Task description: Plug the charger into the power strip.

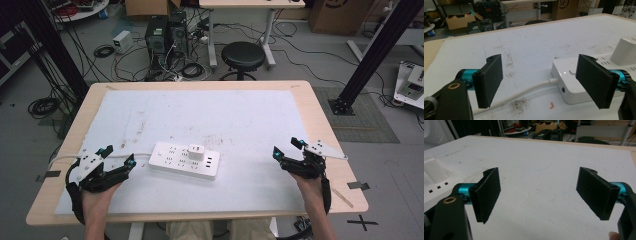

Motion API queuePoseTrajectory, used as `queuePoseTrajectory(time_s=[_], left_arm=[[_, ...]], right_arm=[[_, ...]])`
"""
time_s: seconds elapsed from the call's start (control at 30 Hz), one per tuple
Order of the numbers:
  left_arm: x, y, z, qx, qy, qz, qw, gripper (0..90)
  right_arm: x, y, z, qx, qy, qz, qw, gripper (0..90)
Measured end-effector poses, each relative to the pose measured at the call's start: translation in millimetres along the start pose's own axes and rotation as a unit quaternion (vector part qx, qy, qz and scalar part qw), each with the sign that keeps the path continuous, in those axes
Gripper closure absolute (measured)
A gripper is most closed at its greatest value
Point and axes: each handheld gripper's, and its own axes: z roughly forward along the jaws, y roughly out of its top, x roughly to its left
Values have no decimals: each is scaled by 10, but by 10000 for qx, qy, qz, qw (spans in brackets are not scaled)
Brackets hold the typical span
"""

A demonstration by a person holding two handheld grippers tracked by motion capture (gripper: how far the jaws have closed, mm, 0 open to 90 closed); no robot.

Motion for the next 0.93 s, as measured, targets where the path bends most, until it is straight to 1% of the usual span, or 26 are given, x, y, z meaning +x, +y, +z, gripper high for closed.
queuePoseTrajectory(time_s=[0.1, 0.17, 0.33, 0.37, 0.4, 0.57, 0.7, 0.9, 0.93], left_arm=[[1, -2, 4, 16, -6, 5, 10000, 219], [-3, 3, 16, 20, -10, 16, 10000, 219], [-16, 14, 43, 24, -31, 32, 10000, 219], [-18, 14, 48, 35, -45, 36, 10000, 219], [-21, 15, 52, 42, -46, 41, 10000, 219], [-30, 15, 69, 53, -63, 62, 9999, 219], [-27, 17, 66, 38, -59, 65, 10000, 219], [-16, 8, 56, 36, -48, 48, 10000, 219], [-7, -3, 48, 26, -40, 15, 10000, 219]], right_arm=[[-13, -12, -16, 6, -18, 21, 10000, 202], [-67, -47, -57, 28, -96, 59, 9999, 202], [-102, -73, -79, 51, -112, 124, 9998, 202], [-109, -83, -83, 64, -111, 181, 9998, 202], [-116, -89, -84, 67, -105, 163, 9998, 202], [-110, -100, -81, 96, -113, 200, 9997, 202], [-105, -93, -56, 67, -85, 131, 9999, 202], [-79, -92, -35, 112, -54, 107, 9999, 202], [-79, -92, -35, 112, -54, 107, 9999, 202]])
